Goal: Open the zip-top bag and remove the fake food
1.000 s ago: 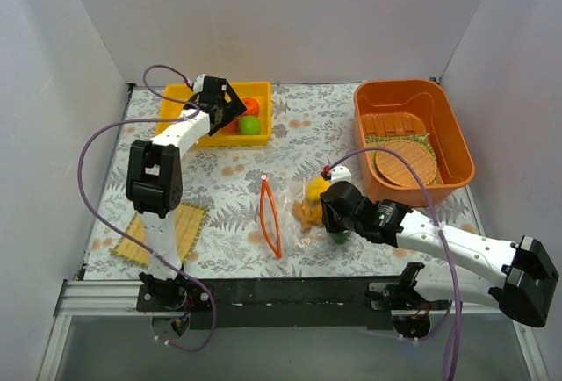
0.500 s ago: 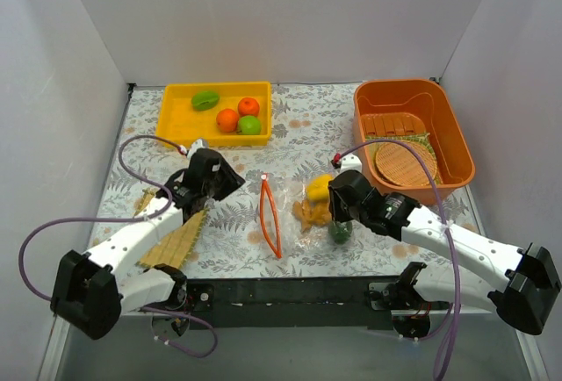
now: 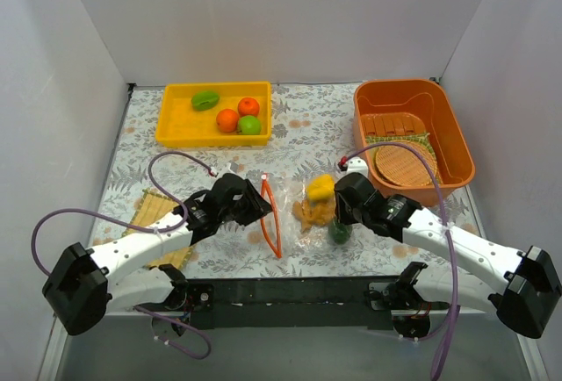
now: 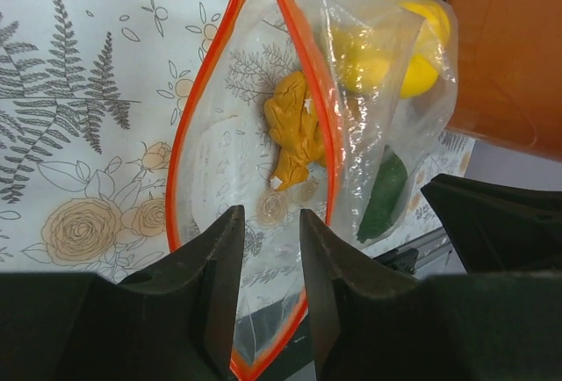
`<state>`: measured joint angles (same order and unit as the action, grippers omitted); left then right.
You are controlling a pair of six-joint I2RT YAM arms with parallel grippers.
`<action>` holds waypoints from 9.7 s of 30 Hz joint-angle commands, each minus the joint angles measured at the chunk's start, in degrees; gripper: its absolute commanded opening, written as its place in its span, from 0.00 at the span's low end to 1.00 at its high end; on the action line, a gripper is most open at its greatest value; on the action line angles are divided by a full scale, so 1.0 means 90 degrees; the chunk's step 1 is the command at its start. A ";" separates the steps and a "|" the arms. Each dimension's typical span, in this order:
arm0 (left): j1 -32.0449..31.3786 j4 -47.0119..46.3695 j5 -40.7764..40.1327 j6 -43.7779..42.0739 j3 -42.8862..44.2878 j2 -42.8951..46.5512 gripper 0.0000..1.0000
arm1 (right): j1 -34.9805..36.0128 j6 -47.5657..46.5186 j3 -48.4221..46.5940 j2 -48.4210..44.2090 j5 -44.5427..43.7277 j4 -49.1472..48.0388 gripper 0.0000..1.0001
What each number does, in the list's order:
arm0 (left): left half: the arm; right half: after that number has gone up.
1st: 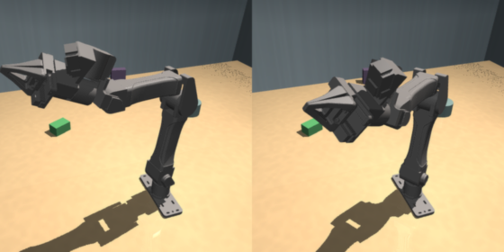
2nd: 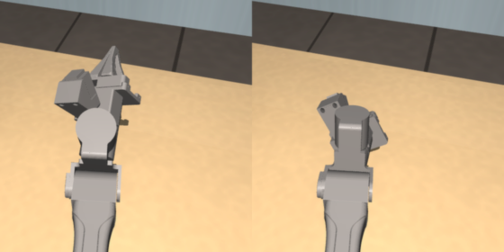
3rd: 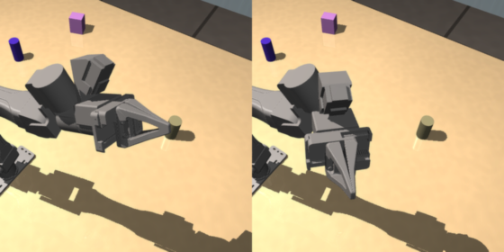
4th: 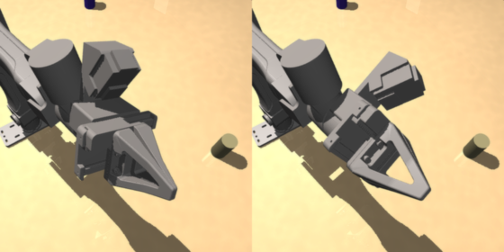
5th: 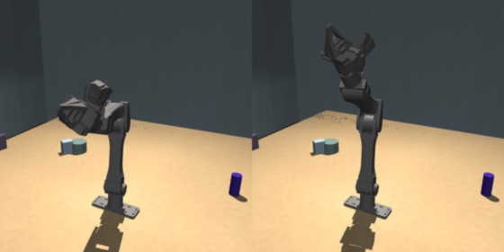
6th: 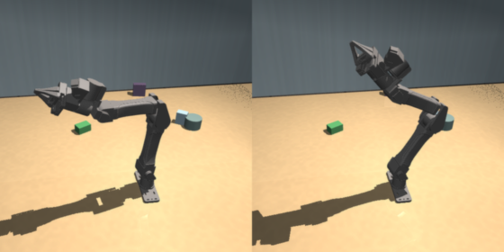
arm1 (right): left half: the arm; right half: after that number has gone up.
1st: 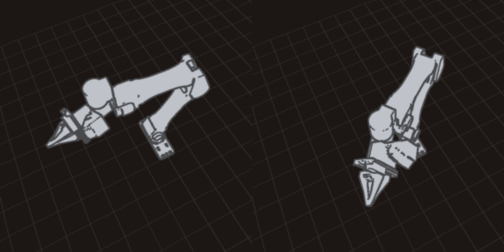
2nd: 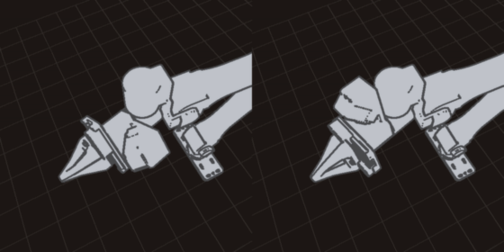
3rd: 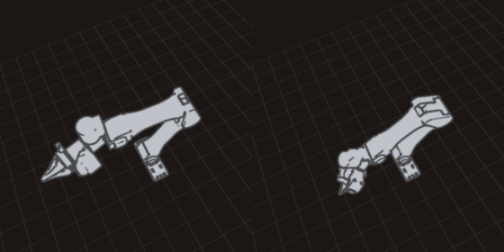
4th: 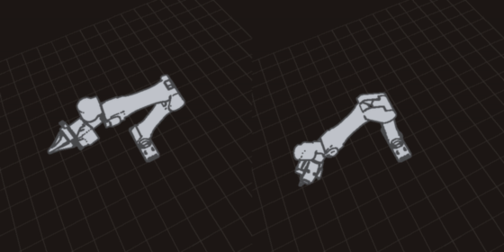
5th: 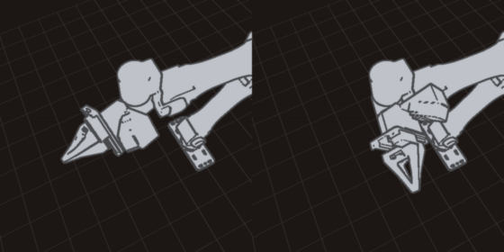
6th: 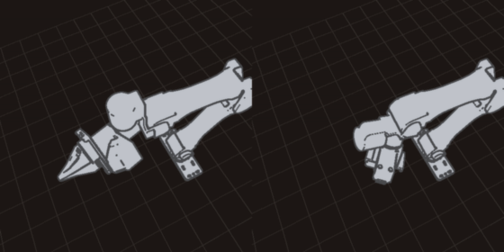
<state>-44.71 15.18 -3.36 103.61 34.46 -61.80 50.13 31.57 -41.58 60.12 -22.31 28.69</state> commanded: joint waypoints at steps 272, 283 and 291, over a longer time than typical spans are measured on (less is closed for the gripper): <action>-0.0892 -0.1345 -0.0145 -0.0243 0.0703 -0.2596 0.42 | 0.0114 0.1033 0.0402 0.0049 -0.1154 -0.0092 0.25; -0.0892 -0.1345 -0.0077 -0.0321 0.0810 -0.2645 0.43 | 0.0104 0.1072 0.0245 0.0068 -0.1555 -0.0325 0.35; -0.0902 -0.1316 -0.0028 -0.0380 0.0849 -0.2606 0.43 | -0.0267 0.0955 0.0421 0.0575 -0.1409 -0.1058 0.42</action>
<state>-52.47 3.79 -3.92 101.34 40.25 -85.84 49.01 40.34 -38.02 63.57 -34.11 24.45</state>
